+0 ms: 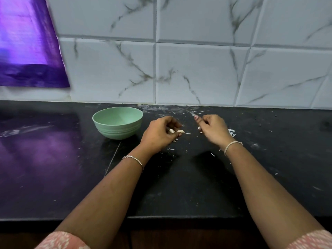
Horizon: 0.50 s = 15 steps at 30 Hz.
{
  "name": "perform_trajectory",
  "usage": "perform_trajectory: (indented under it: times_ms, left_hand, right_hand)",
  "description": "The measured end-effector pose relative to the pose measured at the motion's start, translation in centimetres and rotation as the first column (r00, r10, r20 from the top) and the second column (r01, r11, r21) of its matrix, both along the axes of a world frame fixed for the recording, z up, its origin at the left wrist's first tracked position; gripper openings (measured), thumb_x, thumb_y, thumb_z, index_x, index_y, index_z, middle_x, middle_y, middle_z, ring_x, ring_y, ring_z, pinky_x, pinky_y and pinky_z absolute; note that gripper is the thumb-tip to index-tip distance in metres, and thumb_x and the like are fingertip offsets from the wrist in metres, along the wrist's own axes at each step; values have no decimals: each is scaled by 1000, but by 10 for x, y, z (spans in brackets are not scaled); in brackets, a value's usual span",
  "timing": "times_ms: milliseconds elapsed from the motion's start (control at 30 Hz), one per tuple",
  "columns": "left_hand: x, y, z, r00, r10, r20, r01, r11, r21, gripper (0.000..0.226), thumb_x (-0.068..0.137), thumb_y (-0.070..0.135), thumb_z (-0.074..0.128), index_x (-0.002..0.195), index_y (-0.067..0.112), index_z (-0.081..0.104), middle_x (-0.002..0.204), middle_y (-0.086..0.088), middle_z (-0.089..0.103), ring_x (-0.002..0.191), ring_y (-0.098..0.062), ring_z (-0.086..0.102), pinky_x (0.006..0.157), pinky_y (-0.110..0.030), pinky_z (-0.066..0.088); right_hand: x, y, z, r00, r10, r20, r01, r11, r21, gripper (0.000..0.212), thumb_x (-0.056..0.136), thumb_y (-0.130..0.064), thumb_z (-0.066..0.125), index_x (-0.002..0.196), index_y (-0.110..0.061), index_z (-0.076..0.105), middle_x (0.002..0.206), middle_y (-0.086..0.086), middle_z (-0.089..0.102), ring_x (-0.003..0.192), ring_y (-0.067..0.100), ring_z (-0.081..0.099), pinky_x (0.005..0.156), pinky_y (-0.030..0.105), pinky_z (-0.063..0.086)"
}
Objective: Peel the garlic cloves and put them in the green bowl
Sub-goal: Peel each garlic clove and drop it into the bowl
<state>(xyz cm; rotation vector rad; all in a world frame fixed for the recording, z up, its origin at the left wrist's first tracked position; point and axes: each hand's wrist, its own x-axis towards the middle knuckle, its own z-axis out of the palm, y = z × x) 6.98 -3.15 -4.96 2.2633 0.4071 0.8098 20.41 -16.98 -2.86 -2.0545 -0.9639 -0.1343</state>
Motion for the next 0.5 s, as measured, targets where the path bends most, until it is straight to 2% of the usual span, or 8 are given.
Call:
perform_trajectory:
  times_ms: [67,133,167,267,367,433,500]
  left_hand:
    - [0,0,-1,1000,3,-1,-3,1000,7,24,72,27,83,82,38,64,78,19,69,71,-9,65,70,-43,58]
    - [1,0,-1,1000,7,-3,-7,1000,24,26,71,26,83,82,39,63,79,20,69,71,-7,65,72,-41,58]
    - [1,0,-2,1000,7,-1,-7,1000,27,27,71,26,83,81,40,63,79,22,68,72,-7,65,72,-41,58]
    - [0,1,-2,1000,25,5,-25,999,47,28,71,26,83,79,43,61,76,25,66,72,-4,65,70,-41,58]
    - [0,0,-2,1000,29,0,-29,997,77,29,72,27,82,78,43,59,76,22,66,72,-3,64,71,-39,57]
    - [0,0,-1,999,32,4,-32,997,73,28,72,27,83,78,42,59,77,21,67,71,-3,64,71,-39,57]
    - [0,0,-1,999,39,11,-40,998,57,26,72,27,82,78,40,60,76,21,67,69,-4,64,70,-39,57]
  right_hand:
    - [4,0,-1,997,67,-29,-67,997,-23,28,101,-24,48,77,-17,60,70,-5,64,63,15,58,66,31,47]
    - [4,1,-5,989,139,-58,-142,989,-51,18,99,-9,48,97,-16,64,75,-5,67,63,14,60,63,23,50]
    - [3,1,-5,986,162,-52,-165,984,-73,16,97,-8,52,99,-15,66,74,-7,69,62,13,61,62,20,50]
    - [1,0,-2,991,136,8,-133,979,-157,7,84,-23,74,78,-20,72,61,-9,68,53,5,57,57,23,49]
    - [0,0,-2,995,54,90,-38,985,-170,31,72,-42,82,65,-19,62,59,-7,60,55,8,52,55,27,43]
    - [-6,3,-2,983,168,-69,-172,983,-59,28,85,-42,71,72,-19,60,69,-2,63,58,10,52,55,24,43]
    - [-14,4,-1,906,313,-284,-318,948,29,24,97,-35,56,88,-14,63,81,4,66,63,11,56,53,17,44]
